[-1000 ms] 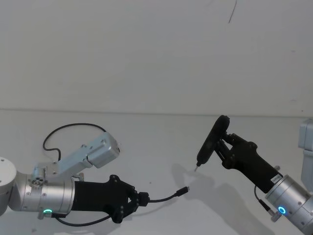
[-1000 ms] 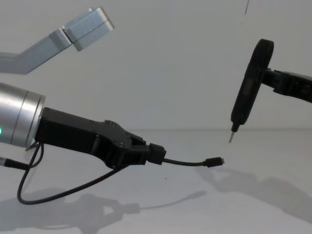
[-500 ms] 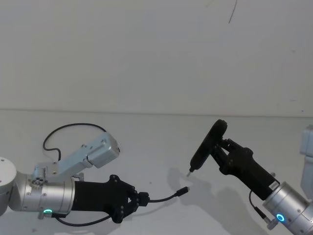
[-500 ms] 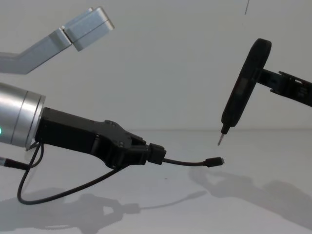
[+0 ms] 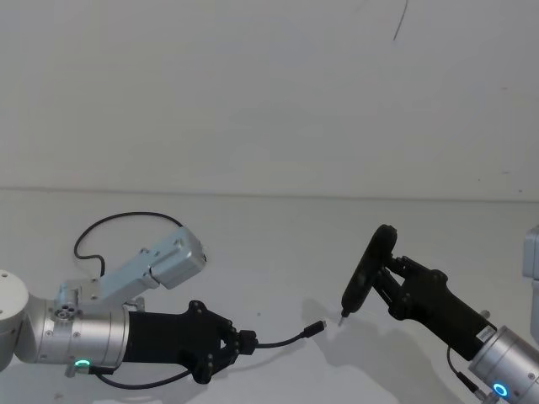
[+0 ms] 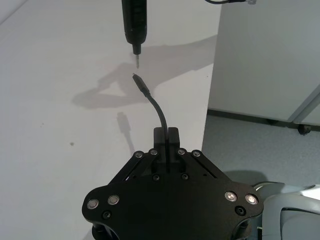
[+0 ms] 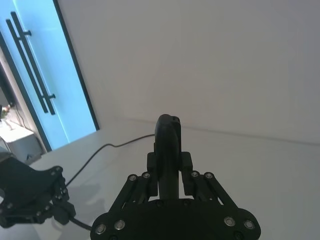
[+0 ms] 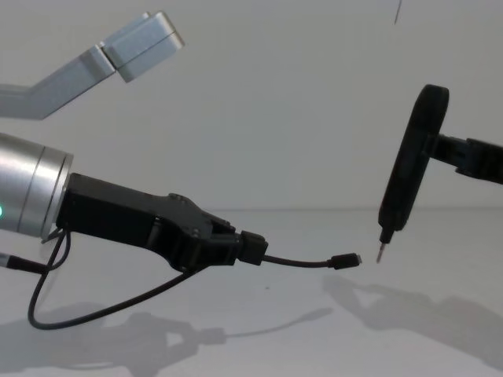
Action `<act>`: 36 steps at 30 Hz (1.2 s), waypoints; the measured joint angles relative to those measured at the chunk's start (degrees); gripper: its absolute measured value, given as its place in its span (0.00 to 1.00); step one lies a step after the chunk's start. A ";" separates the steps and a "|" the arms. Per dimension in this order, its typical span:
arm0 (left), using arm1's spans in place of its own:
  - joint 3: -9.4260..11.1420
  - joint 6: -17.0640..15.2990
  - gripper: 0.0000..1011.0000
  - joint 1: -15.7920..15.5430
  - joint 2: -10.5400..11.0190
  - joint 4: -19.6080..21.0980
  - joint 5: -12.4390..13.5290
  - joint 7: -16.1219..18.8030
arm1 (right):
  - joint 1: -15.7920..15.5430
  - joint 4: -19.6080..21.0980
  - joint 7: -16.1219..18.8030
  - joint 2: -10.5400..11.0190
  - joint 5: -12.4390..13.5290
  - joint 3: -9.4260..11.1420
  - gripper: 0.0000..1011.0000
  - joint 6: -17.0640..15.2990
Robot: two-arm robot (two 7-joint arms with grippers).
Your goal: Pick up the data cable with the one hand.
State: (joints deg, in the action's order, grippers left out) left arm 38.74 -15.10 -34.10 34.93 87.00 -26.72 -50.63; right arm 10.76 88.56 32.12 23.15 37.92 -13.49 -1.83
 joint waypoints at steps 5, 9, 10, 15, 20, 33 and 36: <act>0.00 0.00 0.04 0.00 0.00 0.00 0.00 0.00 | -0.50 0.68 -0.31 0.86 -0.18 -0.07 0.27 -0.28; 0.00 0.00 0.04 0.00 0.00 0.00 0.00 0.00 | -0.81 1.06 -0.41 1.44 -0.23 -0.17 0.27 -0.40; 0.00 0.00 0.04 0.00 0.00 0.00 0.00 0.00 | -0.86 1.13 -0.42 1.54 -0.22 -0.20 0.27 -0.41; 0.00 0.00 0.04 0.00 0.00 0.00 0.00 0.00 | -1.11 1.37 -0.47 2.04 -0.14 -0.38 0.27 -0.34; 0.00 0.00 0.04 0.00 0.00 0.00 0.00 0.00 | -1.18 1.39 -0.44 2.09 0.44 -0.44 0.27 -0.04; 0.00 0.00 0.04 0.00 0.00 0.00 0.00 0.00 | -0.58 0.37 0.58 1.30 2.56 -0.74 0.27 1.67; 0.00 0.00 0.04 0.00 0.00 0.00 0.00 0.00 | -0.27 -0.02 0.84 1.09 2.84 -0.97 0.27 1.84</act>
State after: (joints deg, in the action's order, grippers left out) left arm 38.74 -15.10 -34.10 34.94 87.00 -26.72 -50.63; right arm 10.49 88.53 32.96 24.24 40.75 -14.45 0.01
